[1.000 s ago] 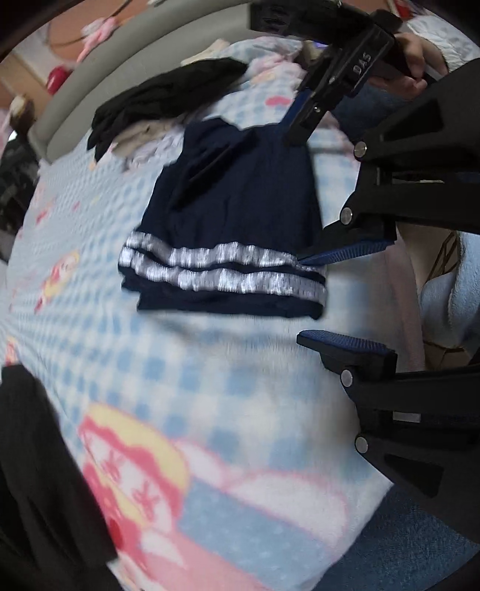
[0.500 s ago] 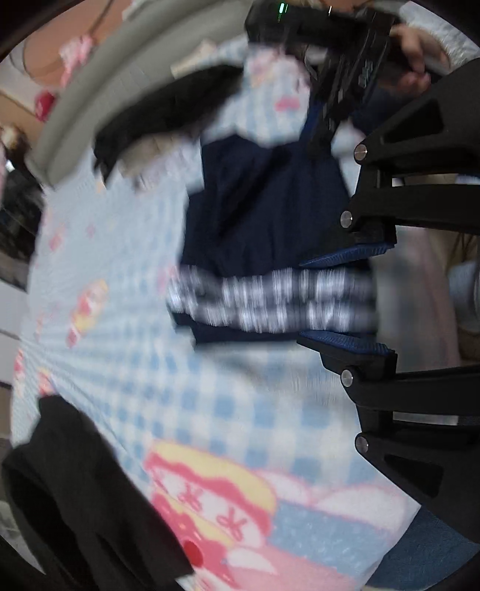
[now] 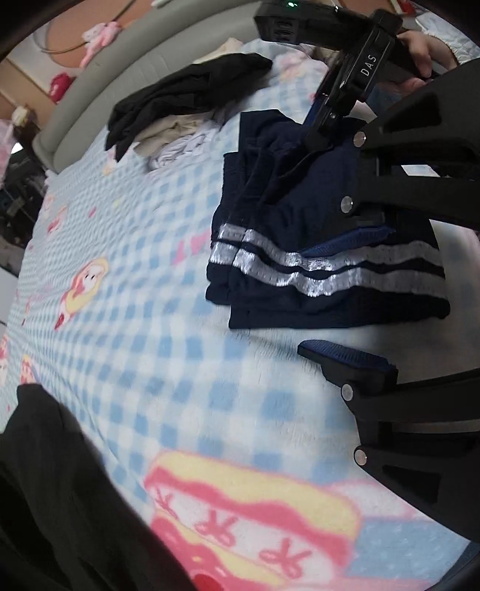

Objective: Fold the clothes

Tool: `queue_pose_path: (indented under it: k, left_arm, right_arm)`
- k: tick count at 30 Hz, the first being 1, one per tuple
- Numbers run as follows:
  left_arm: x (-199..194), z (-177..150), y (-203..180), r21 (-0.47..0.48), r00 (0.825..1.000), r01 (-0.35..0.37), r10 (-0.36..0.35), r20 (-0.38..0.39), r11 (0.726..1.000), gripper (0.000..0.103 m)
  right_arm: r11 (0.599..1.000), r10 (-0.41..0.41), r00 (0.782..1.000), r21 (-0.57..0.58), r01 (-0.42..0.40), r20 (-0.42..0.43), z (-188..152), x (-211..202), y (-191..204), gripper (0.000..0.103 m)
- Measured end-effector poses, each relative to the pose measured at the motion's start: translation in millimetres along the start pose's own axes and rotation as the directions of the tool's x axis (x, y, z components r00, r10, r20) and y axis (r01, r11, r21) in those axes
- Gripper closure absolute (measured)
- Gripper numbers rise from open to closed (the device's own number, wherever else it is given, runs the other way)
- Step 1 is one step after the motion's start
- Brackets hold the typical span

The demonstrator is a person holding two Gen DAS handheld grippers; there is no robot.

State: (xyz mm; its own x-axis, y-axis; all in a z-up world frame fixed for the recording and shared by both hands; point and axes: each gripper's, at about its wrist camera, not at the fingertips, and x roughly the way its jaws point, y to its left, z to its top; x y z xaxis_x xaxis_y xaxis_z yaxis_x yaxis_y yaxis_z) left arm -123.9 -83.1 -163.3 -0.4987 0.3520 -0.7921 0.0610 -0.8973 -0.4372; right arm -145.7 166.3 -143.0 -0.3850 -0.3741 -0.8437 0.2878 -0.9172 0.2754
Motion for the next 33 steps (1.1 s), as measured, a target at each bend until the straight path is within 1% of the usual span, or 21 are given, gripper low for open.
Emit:
queue_pose_path:
  k: [2, 4, 7, 8, 9, 10, 13, 14, 15, 17, 18, 20, 21, 22, 23, 24, 25, 26, 27, 29, 33]
  left_arm:
    - [-4.1, -2.1, 9.5, -0.037, 0.999, 0.046, -0.045, 0.024, 0.998, 0.056]
    - [-3.3, -2.3, 11.9, -0.056, 0.994, 0.109, -0.108, 0.029, 0.992, 0.055]
    - [4.4, -2.4, 8.8, -0.062, 0.986, 0.169, -0.168, 0.013, 0.984, 0.047]
    - [7.5, -2.4, 8.0, -0.064, 0.984, 0.181, -0.181, 0.007, 0.981, 0.046]
    - [11.3, -2.8, 7.9, -0.062, 0.985, 0.172, -0.172, -0.003, 0.983, 0.046]
    - [13.7, -4.0, 8.1, -0.060, 0.986, 0.164, -0.165, -0.012, 0.985, 0.046]
    - [15.4, -5.7, 5.8, -0.048, 0.988, 0.155, -0.156, -0.017, 0.987, 0.048]
    - [14.9, -5.9, 5.3, -0.047, 0.987, 0.161, -0.162, -0.016, 0.986, 0.051]
    - [14.3, -6.1, 4.7, -0.045, 0.986, 0.167, -0.168, -0.016, 0.985, 0.055]
    - [13.6, -6.4, 7.1, -0.059, 0.978, 0.204, -0.206, -0.016, 0.977, 0.057]
    - [14.1, -6.6, 9.0, -0.070, 0.975, 0.221, -0.223, -0.018, 0.973, 0.057]
    - [18.4, -7.1, 10.3, -0.079, 0.977, 0.206, -0.209, -0.034, 0.975, 0.055]
    - [18.2, -7.6, 8.1, -0.072, 0.979, 0.195, -0.198, -0.037, 0.978, 0.058]
    - [18.0, -8.1, 5.9, -0.064, 0.981, 0.185, -0.188, -0.040, 0.981, 0.060]
    - [17.0, -8.4, 2.8, -0.056, 0.982, 0.179, -0.182, -0.042, 0.982, 0.074]
    - [13.8, -7.9, -2.5, -0.046, 0.981, 0.184, -0.186, -0.044, 0.982, 0.086]
    - [10.1, -7.2, -8.7, -0.032, 0.982, 0.184, -0.186, -0.043, 0.982, 0.087]
    - [5.0, -5.8, -17.3, -0.006, 0.985, 0.170, -0.170, -0.034, 0.985, 0.089]
    - [-0.1, -4.4, -26.0, 0.018, 0.987, 0.159, -0.159, -0.025, 0.987, 0.090]
    - [-10.9, -0.9, -44.5, 0.058, 0.987, 0.158, -0.158, -0.012, 0.986, 0.090]
    - [-32.2, 6.1, -81.1, 0.137, 0.987, 0.156, -0.159, 0.015, 0.978, 0.091]
  right_arm:
    - [1.000, -0.028, 0.999, 0.014, 0.028, 0.019, -3.0, -6.2, -8.1, 0.043]
    - [0.999, -0.022, 0.999, 0.047, 0.021, 0.037, -2.2, -12.7, -19.3, 0.043]
    - [0.993, 0.090, 0.996, 0.080, -0.091, 0.008, 0.2, -11.7, -24.5, 0.041]
    - [0.989, 0.125, 0.992, 0.080, -0.124, -0.006, 0.7, -7.2, -22.4, 0.040]
    - [0.985, 0.154, 0.988, 0.080, -0.153, -0.018, 0.9, -2.5, -20.2, 0.035]
    - [0.984, 0.160, 0.987, 0.082, -0.158, -0.027, -0.1, 3.3, -17.9, 0.032]
    - [0.984, 0.161, 0.986, 0.091, -0.156, -0.046, -2.6, 20.0, -15.2, 0.031]
    - [0.984, 0.162, 0.986, 0.087, -0.158, -0.044, -2.3, 21.1, -12.9, 0.034]
    - [0.985, 0.160, 0.986, 0.070, -0.157, -0.039, -0.9, 18.9, -8.8, 0.041]
    - [0.988, 0.152, 0.988, 0.032, -0.151, -0.034, 2.0, 12.8, -0.9, 0.049]
    - [0.988, 0.154, 0.988, 0.021, -0.153, -0.027, 2.7, 10.2, 0.1, 0.050]
    - [0.987, 0.158, 0.987, 0.019, -0.158, -0.028, 4.4, 10.5, -2.0, 0.048]
    - [0.986, 0.161, 0.986, 0.046, -0.159, -0.043, 3.9, 17.3, -8.1, 0.046]
    - [0.983, 0.171, 0.984, 0.077, -0.167, -0.049, 3.9, 21.5, -12.6, 0.048]
    - [0.980, 0.179, 0.983, 0.095, -0.174, -0.046, 5.9, 23.9, -13.3, 0.052]
    - [0.983, 0.173, 0.984, 0.074, -0.171, -0.032, 7.9, 18.2, -8.3, 0.066]
    - [0.985, 0.167, 0.986, 0.051, -0.166, -0.016, 9.8, 11.7, -3.3, 0.074]
    - [0.987, 0.156, 0.988, 0.021, -0.156, 0.008, 11.3, 1.9, 1.6, 0.087]
    - [0.989, 0.146, 0.989, -0.008, -0.146, 0.032, 12.8, -7.9, 6.5, 0.090]
    - [0.989, 0.147, 0.986, -0.026, -0.145, 0.078, 15.8, -27.0, 10.1, 0.093]
    - [0.982, 0.189, 0.974, -0.017, -0.188, 0.121, 19.5, -52.8, 4.4, 0.094]
